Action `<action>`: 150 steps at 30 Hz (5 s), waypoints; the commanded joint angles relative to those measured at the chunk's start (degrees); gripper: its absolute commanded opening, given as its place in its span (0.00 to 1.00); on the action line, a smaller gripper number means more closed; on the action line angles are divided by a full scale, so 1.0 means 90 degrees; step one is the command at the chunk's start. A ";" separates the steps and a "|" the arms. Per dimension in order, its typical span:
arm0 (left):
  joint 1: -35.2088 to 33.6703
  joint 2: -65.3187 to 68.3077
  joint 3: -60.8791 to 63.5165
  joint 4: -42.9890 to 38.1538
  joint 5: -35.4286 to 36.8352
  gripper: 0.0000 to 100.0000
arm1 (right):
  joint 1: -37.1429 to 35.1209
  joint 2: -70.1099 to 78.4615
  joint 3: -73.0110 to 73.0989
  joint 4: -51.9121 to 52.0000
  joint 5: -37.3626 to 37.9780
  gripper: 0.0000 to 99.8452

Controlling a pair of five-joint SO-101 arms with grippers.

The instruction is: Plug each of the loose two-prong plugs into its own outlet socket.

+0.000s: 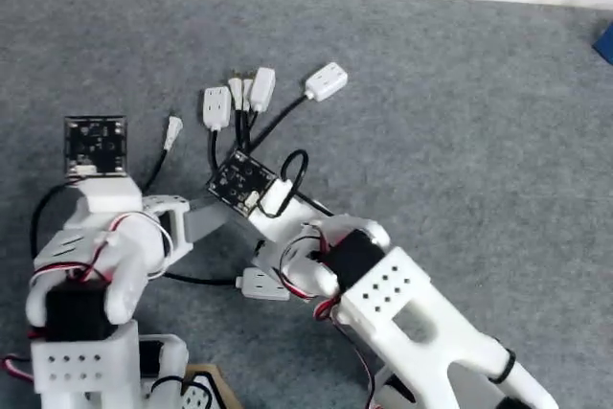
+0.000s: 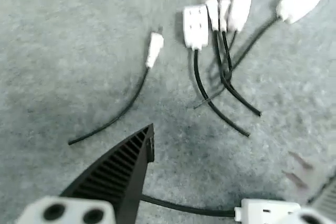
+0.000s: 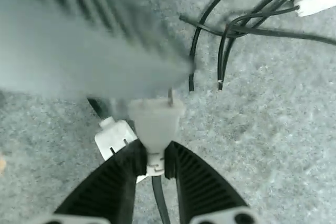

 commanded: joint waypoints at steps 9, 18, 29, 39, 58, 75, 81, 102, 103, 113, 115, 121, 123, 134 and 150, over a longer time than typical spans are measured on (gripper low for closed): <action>0.0327 -0.0005 0.1519 -0.1211 -0.0068 0.49 | -0.0044 -0.0171 -0.1929 0.1050 0.0283 0.01; 0.0357 -0.0005 0.1812 -0.1241 -0.0166 0.49 | -0.0024 0.0376 -0.2759 0.1675 0.0400 0.01; -0.1245 0.0044 0.1744 -0.1846 0.0059 0.49 | 0.0054 0.1753 -0.2759 0.2564 0.1006 0.01; -0.1675 0.0054 0.2359 -0.2227 0.0098 0.49 | 0.0327 0.1890 -0.2759 0.3111 0.3985 0.01; -0.1695 0.0054 0.3013 -0.2862 -0.0059 0.49 | -0.0132 0.2222 -0.2779 0.3101 0.7775 0.01; -0.1646 0.0054 0.3023 -0.2833 -0.0088 0.49 | -0.0474 0.4020 -0.3785 0.2789 0.8518 0.01; -0.1529 0.0054 0.3033 -0.2833 -0.0098 0.49 | -0.0542 0.4068 -0.3844 0.2799 0.8723 0.01; -0.1538 0.0054 0.3053 -0.2833 -0.0098 0.49 | -0.0308 0.4254 -0.3873 0.3785 -0.0293 0.01; -0.1538 0.0054 0.3053 -0.2833 -0.0098 0.49 | -0.0308 0.4254 -0.3873 0.3893 -0.0596 0.01; -0.1538 0.0054 0.3062 -0.2833 -0.0098 0.49 | -0.0298 0.4254 -0.3893 0.3746 -0.2637 0.01; -0.1538 0.0054 0.3062 -0.2833 -0.0098 0.49 | -0.0298 0.4254 -0.3893 0.3590 -0.3116 0.01; -0.1529 0.0054 0.3072 -0.2842 -0.0098 0.49 | -0.0298 0.4264 -0.3893 0.3463 -0.4347 0.01; -0.1529 0.0054 0.3072 -0.2842 -0.0098 0.49 | -0.0298 0.4264 -0.3893 0.3512 -0.4454 0.01; -0.1519 0.0054 0.3082 -0.2842 -0.0098 0.49 | -0.0327 0.4264 -0.4400 0.4479 -0.4816 0.01; -0.1519 0.0054 0.3082 -0.2852 -0.0098 0.49 | -0.0405 0.5338 -0.4518 0.4156 -0.6623 0.08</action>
